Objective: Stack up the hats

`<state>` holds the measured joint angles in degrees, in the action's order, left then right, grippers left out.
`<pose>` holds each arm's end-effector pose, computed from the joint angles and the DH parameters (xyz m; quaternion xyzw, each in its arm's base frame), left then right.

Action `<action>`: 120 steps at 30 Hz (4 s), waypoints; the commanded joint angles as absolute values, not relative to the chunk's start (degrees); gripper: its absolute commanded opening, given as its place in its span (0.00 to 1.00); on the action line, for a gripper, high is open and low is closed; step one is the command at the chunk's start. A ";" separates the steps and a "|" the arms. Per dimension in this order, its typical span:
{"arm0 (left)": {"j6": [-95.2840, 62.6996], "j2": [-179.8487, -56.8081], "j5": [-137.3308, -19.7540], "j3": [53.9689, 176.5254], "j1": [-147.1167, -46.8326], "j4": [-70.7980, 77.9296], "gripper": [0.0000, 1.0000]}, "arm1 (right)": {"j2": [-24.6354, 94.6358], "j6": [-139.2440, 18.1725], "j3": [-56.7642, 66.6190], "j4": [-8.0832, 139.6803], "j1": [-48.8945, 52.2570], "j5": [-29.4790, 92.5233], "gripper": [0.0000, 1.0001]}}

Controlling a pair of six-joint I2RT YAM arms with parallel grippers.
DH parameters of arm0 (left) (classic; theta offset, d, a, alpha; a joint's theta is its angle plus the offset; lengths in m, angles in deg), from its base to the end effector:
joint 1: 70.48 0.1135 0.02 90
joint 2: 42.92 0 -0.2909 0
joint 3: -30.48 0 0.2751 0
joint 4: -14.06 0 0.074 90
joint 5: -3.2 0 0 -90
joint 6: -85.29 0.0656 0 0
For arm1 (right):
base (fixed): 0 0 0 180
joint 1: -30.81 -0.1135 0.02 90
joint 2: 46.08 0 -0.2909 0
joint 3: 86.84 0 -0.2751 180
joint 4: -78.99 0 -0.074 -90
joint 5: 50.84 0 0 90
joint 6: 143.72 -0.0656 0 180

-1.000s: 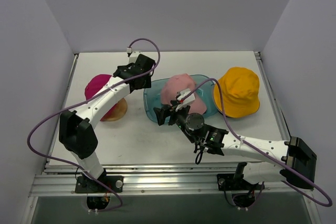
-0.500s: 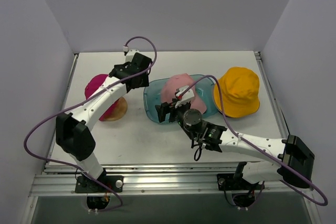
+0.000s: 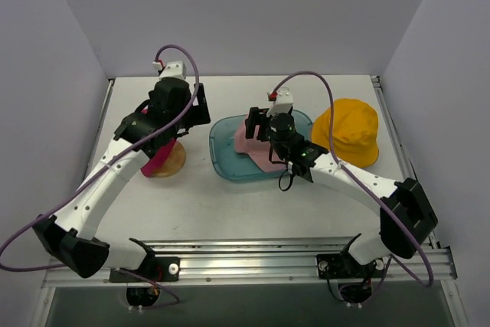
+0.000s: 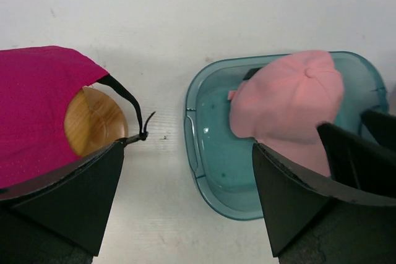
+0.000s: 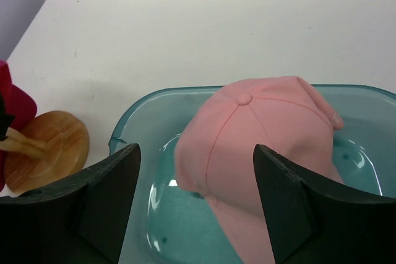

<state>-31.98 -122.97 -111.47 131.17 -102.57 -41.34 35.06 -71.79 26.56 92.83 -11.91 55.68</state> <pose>0.3000 -0.1558 0.4208 -0.0626 0.8690 -0.0598 0.4872 0.2906 0.2430 0.3302 -0.0516 0.7094 0.2637 0.6516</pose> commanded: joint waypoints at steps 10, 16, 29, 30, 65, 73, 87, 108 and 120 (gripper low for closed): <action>-30.82 -107.01 -93.41 120.78 -102.91 -32.03 0.94 | 52.52 -75.34 9.56 77.40 -6.64 56.47 0.70; -30.03 -103.05 -93.83 116.47 -102.82 -31.67 0.94 | 57.36 -77.19 6.04 73.08 -6.19 59.64 0.70; -30.73 -100.49 -93.49 111.46 -102.91 -30.62 0.94 | 59.92 -74.91 2.08 69.21 -6.11 60.34 0.32; -30.12 -100.49 -93.31 111.20 -102.82 -30.44 0.94 | 58.78 -74.21 2.34 69.21 -6.11 60.43 0.39; -32.05 -97.85 -82.41 91.24 -103.08 0.41 0.94 | 59.13 -55.65 -0.38 63.23 2.60 35.03 0.31; -32.40 -99.09 -82.14 92.47 -103.35 -1.08 0.94 | 53.33 -56.97 -1.44 63.23 2.60 35.82 0.00; -36.79 -94.52 -76.53 90.72 -103.61 3.65 0.94 | 25.65 -89.71 10.24 80.97 -1.01 44.35 0.00; -42.24 -98.02 -72.56 90.62 -106.16 21.58 0.94 | 14.92 -112.07 18.15 92.84 -12.26 58.67 0.00; -41.36 -104.10 -70.64 94.14 -106.77 22.04 0.48 | 13.42 -111.21 22.46 95.23 -12.35 58.94 0.00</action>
<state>-42.01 -104.57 -71.93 90.39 -106.48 19.20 15.50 -111.24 22.59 89.79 -12.04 57.82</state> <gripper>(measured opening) 0.604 0.026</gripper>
